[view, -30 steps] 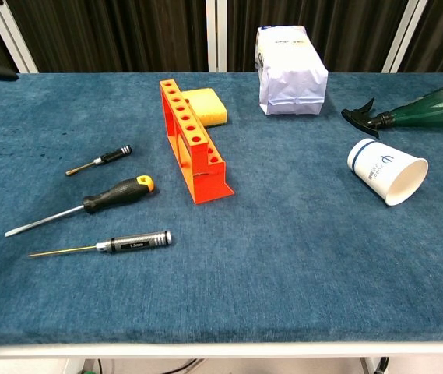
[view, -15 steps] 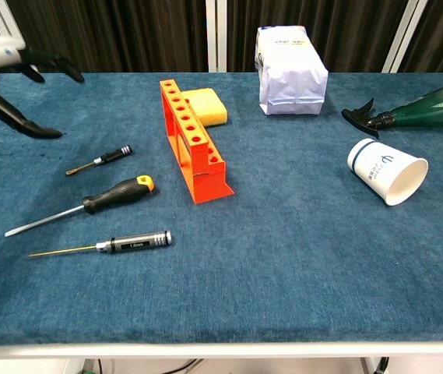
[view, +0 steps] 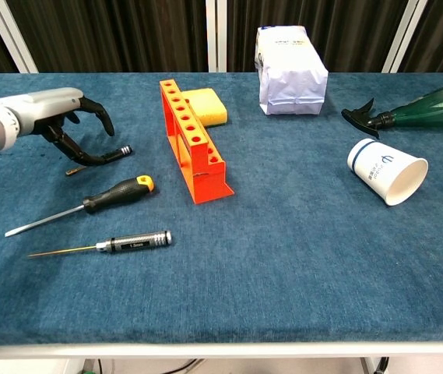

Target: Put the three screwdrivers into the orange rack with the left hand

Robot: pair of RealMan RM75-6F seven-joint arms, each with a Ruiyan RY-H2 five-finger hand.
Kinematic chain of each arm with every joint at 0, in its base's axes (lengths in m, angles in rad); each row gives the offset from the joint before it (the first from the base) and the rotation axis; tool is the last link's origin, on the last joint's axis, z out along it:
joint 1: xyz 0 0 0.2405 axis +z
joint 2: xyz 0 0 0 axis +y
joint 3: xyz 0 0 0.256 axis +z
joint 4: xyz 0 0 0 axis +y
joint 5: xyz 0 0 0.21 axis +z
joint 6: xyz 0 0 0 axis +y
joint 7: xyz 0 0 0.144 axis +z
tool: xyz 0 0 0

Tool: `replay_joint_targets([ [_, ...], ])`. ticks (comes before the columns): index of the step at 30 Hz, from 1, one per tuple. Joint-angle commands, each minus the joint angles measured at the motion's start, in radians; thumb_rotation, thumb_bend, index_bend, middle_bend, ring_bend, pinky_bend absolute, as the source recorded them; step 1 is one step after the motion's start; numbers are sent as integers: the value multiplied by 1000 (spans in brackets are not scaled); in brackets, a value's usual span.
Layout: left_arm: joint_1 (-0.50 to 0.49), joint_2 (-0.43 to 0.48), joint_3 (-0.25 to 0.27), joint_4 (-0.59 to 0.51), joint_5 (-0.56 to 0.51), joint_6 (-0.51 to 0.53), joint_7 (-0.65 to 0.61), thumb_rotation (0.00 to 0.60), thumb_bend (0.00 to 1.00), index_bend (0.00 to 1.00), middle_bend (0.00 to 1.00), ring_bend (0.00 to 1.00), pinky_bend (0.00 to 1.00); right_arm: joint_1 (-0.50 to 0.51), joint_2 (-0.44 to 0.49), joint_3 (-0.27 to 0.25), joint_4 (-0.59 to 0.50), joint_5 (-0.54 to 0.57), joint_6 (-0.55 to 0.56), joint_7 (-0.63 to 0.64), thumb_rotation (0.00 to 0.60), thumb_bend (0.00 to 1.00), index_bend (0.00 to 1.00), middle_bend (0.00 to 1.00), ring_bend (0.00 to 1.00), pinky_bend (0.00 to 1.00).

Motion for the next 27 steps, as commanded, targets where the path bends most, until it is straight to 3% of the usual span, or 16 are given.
replay_joint_targets([
  [1, -10, -21, -6, 30, -9, -12, -16, 569, 223, 365, 167, 59, 159, 1, 1, 0, 2, 4, -5, 2, 600, 402, 0, 0, 0, 0],
  [14, -28, -68, -5, 109, -24, -32, -38, 569, 285, 426, 183, 59, 159, 5, -9, -2, 21, 14, -16, 6, 600, 402, 0, 0, 0, 0],
  [27, -31, -83, -2, 118, -22, -29, -43, 569, 310, 474, 186, 59, 159, 2, -4, 0, 22, 20, -14, 13, 600, 402, 0, 0, 0, 0],
])
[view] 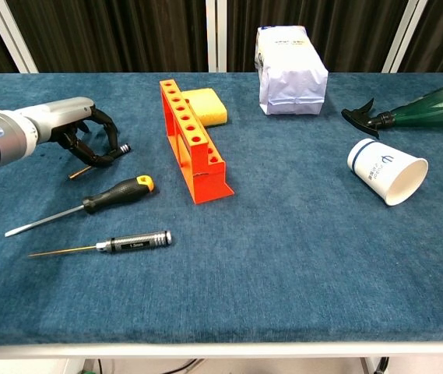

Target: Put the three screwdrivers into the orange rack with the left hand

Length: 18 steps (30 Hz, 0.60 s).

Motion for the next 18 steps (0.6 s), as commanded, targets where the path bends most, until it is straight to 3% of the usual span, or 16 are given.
replay_joint_targets([
  [1, -2, -3, 0, 2, 1, -1, 0, 570, 310, 477, 186, 59, 159, 0, 0, 0, 0, 0, 1, 0, 600, 402, 0, 0, 0, 0],
  [18, -19, -20, -9, 19, 6, -7, -3, 567, 316, 475, 192, 59, 159, 2, -8, -1, 14, 8, -9, 2, 600, 402, 0, 0, 0, 0],
])
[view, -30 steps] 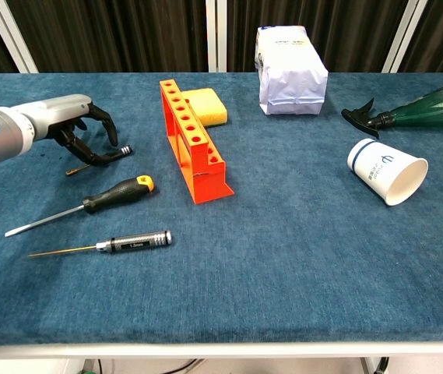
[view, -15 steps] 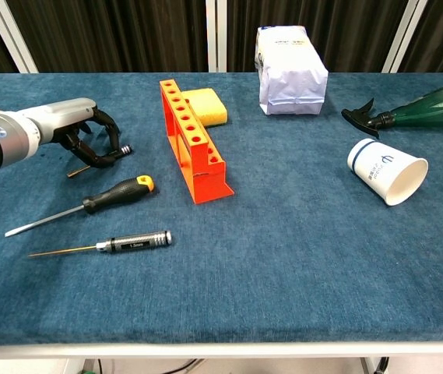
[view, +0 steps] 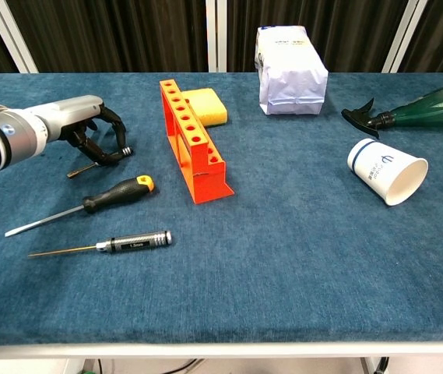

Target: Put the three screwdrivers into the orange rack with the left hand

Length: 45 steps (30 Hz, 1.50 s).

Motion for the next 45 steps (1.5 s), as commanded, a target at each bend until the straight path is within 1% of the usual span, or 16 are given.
replay_joint_targets([
  [1, -4, -3, 1, 6, -5, -6, 5, 568, 320, 476, 193, 59, 159, 0, 0, 0, 0, 1, 0, 0, 600, 402, 0, 0, 0, 0],
  [14, -14, -10, 11, 21, -23, -24, 22, 561, 337, 502, 194, 59, 158, 2, -6, 2, 14, 11, -7, 8, 600, 402, 0, 0, 0, 0],
  [20, -11, -11, 9, 22, -19, -14, 17, 579, 338, 531, 195, 59, 159, 4, -8, 2, 19, 15, -13, 9, 600, 402, 0, 0, 0, 0],
  [24, -4, 3, 4, 1, -8, -4, 3, 595, 338, 547, 199, 59, 159, 4, -10, 2, 21, 16, -14, 9, 600, 402, 0, 0, 0, 0],
  [30, 19, 56, -11, -81, 17, 21, -34, 599, 338, 553, 205, 59, 159, 4, -12, 2, 23, 17, -13, 10, 600, 402, 0, 0, 0, 0],
  [34, 38, 111, -29, -160, 34, 31, -77, 599, 337, 557, 209, 59, 158, 4, -13, 2, 24, 18, -13, 12, 600, 402, 0, 0, 0, 0],
  [37, 54, 158, -55, -216, 42, 26, -134, 598, 338, 564, 213, 59, 159, 3, -13, 1, 22, 16, -11, 11, 600, 402, 0, 0, 0, 0],
  [43, 82, 230, -131, -284, 60, -16, -313, 599, 338, 569, 219, 59, 159, 3, -12, 1, 17, 11, -6, 10, 600, 402, 0, 0, 0, 0],
  [45, 88, 242, -150, -289, 89, -21, -367, 599, 338, 569, 219, 59, 159, 3, -12, 1, 15, 10, -5, 9, 600, 402, 0, 0, 0, 0],
])
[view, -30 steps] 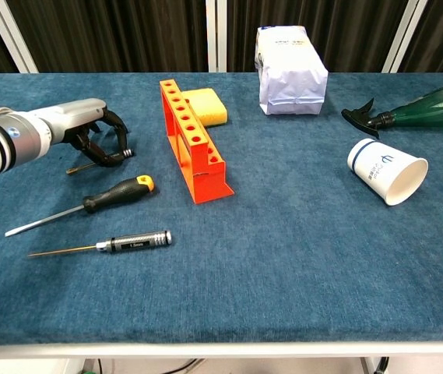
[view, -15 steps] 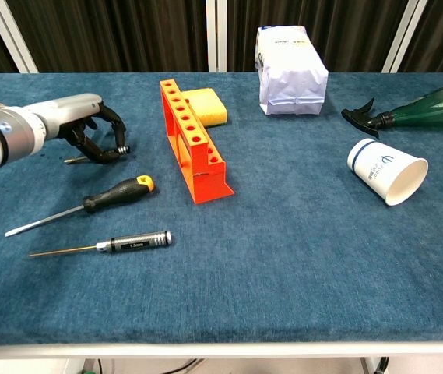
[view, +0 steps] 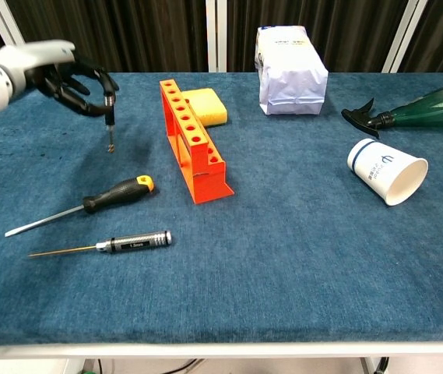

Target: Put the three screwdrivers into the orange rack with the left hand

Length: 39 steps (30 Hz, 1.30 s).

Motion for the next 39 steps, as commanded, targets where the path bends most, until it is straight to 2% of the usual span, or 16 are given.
replay_joint_targets([
  [1, 21, 42, -51, -30, 52, -23, -112, 599, 338, 569, 219, 59, 159, 0, 0, 0, -2, -2, 2, -2, 600, 402, 0, 0, 0, 0],
  [7, 18, 48, -86, -41, 107, -7, -200, 600, 338, 580, 219, 59, 159, -2, 1, 0, -6, -2, 5, -6, 600, 402, 0, 0, 0, 0],
  [13, -23, 65, -98, -70, 100, -32, -191, 599, 338, 588, 219, 59, 159, -4, 1, 2, -8, -2, 10, -4, 600, 402, 0, 0, 0, 0],
  [19, -93, 63, -113, -81, 49, -46, -130, 600, 338, 599, 219, 59, 159, -4, 3, 2, -6, -2, 9, -4, 600, 402, 0, 0, 0, 0],
  [26, -181, 53, -140, -84, -81, -43, -59, 600, 338, 604, 219, 59, 159, -6, 9, 6, -5, 3, 14, 9, 600, 402, 0, 0, 0, 0],
  [34, -217, 42, -116, -83, -165, -29, -27, 600, 338, 611, 221, 59, 159, -7, 9, 6, 10, 8, 11, 28, 600, 402, 0, 0, 0, 0],
  [39, -212, 45, -100, -81, -156, -21, -31, 600, 338, 611, 221, 59, 159, -10, 9, 8, 22, 17, 11, 38, 600, 402, 0, 0, 0, 0],
])
